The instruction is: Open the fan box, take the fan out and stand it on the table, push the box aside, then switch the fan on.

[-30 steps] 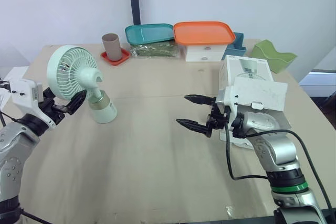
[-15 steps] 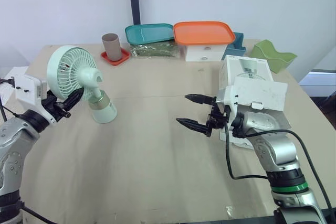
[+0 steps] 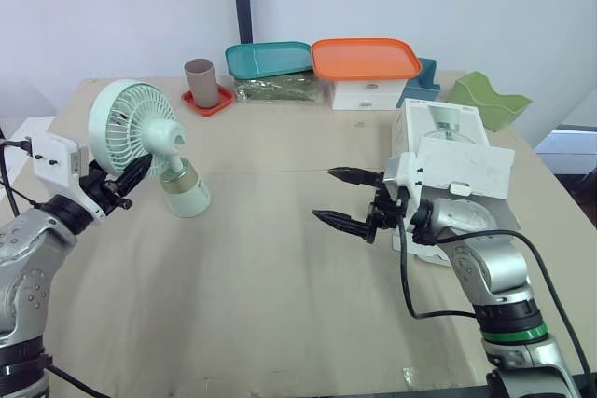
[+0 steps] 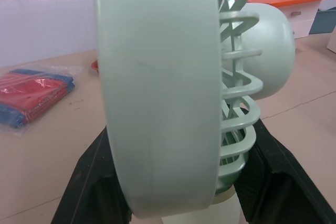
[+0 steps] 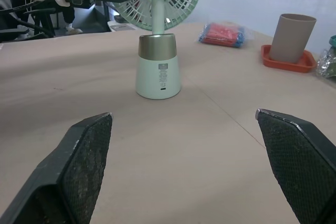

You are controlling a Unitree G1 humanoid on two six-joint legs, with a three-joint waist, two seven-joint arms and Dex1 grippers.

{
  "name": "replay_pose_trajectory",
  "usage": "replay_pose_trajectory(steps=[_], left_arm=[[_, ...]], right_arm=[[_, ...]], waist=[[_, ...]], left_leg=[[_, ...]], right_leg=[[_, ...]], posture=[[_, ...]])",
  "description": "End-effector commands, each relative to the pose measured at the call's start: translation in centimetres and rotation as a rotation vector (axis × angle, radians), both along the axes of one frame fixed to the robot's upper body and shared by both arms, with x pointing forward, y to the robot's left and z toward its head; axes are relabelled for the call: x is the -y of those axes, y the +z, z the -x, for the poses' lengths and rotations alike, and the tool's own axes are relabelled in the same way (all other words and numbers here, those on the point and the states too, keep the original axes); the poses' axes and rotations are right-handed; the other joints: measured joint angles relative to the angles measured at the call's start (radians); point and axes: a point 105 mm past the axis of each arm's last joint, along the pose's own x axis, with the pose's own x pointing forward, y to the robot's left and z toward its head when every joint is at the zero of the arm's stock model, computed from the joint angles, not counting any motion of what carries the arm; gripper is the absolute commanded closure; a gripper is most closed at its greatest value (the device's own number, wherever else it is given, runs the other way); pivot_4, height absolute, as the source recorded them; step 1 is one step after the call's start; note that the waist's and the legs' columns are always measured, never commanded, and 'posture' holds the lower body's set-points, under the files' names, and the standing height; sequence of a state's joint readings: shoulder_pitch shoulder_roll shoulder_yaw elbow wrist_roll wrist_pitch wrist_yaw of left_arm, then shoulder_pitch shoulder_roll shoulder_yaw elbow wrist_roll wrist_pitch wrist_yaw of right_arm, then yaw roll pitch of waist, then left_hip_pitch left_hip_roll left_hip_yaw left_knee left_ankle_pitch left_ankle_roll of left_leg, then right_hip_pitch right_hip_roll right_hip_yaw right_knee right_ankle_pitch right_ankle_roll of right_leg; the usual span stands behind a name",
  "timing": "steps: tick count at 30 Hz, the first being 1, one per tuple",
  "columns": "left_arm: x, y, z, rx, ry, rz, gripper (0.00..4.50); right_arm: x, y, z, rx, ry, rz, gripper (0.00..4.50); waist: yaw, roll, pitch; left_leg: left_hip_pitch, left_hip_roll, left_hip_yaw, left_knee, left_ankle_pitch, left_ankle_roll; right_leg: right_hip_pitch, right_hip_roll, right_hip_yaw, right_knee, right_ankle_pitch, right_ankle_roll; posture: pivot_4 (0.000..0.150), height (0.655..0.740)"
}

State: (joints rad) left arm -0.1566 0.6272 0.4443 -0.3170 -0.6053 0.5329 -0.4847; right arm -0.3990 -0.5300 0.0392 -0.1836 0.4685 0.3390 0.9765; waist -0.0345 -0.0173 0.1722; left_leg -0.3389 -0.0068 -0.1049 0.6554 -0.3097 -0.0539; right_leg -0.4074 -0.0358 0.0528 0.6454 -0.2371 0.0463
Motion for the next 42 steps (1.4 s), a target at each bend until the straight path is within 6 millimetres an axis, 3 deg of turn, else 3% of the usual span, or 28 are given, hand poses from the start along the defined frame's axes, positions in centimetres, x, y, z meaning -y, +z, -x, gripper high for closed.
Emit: replay_pose_trajectory(steps=[1,8,21,34,37,41,42], left_arm=[[2.8,2.8,0.9,0.118,-0.098,0.008,2.6],[7.6,2.9,1.3,0.126,-0.247,0.026,2.6],[12.4,2.0,1.4,0.109,-0.413,0.113,2.6],[13.6,1.1,1.5,0.079,-0.474,0.105,2.6],[13.8,1.1,1.6,0.077,-0.483,0.104,2.6],[14.0,1.2,1.7,0.076,-0.486,0.11,2.6],[14.0,1.1,1.7,0.074,-0.487,0.112,2.6]], right_arm=[[-1.0,1.8,0.9,0.053,0.04,-0.019,0.0],[-3.1,2.2,1.5,0.042,0.046,-0.013,0.0],[-6.4,2.9,1.0,-0.05,-0.111,0.009,0.0],[-6.5,3.4,0.5,-0.072,-0.225,0.007,0.0],[-6.9,3.6,0.4,-0.095,-0.228,-0.025,0.73],[-6.9,3.4,0.2,-0.108,-0.239,-0.02,2.46],[-6.9,3.3,0.0,-0.113,-0.244,-0.023,2.52]], waist=[[0.0,0.0,0.0],[0.0,-0.001,0.001],[0.0,-0.001,0.001],[-0.001,-0.001,0.001],[-0.001,-0.001,0.001],[-0.001,-0.001,0.001],[-0.001,-0.001,0.001]], left_leg=[[0.0,0.0,0.0,0.0,0.0,0.0],[-0.001,0.0,-0.002,0.0,0.0,-0.002],[-0.003,0.0,-0.003,0.0,0.001,-0.003],[-0.003,-0.001,-0.004,0.0,0.001,-0.003],[-0.003,-0.001,-0.004,0.0,0.001,-0.003],[-0.003,-0.001,-0.004,0.0,0.001,-0.003],[-0.003,-0.001,-0.004,0.0,0.001,-0.003]], right_leg=[[0.0,0.0,0.0,0.0,0.0,0.0],[-0.001,-0.001,-0.002,0.0,0.0,0.0],[-0.001,0.0,-0.003,0.0,0.001,-0.001],[-0.002,0.0,-0.004,0.0,0.001,-0.001],[-0.002,0.0,-0.004,0.0,0.001,-0.001],[-0.001,0.0,-0.004,0.0,0.001,-0.001],[-0.002,0.0,-0.004,0.0,0.001,-0.001]], posture=[[0.15,0.74],[0.15,0.74],[0.15,0.74],[0.15,0.74],[0.15,0.74],[0.15,0.74],[0.15,0.74]])
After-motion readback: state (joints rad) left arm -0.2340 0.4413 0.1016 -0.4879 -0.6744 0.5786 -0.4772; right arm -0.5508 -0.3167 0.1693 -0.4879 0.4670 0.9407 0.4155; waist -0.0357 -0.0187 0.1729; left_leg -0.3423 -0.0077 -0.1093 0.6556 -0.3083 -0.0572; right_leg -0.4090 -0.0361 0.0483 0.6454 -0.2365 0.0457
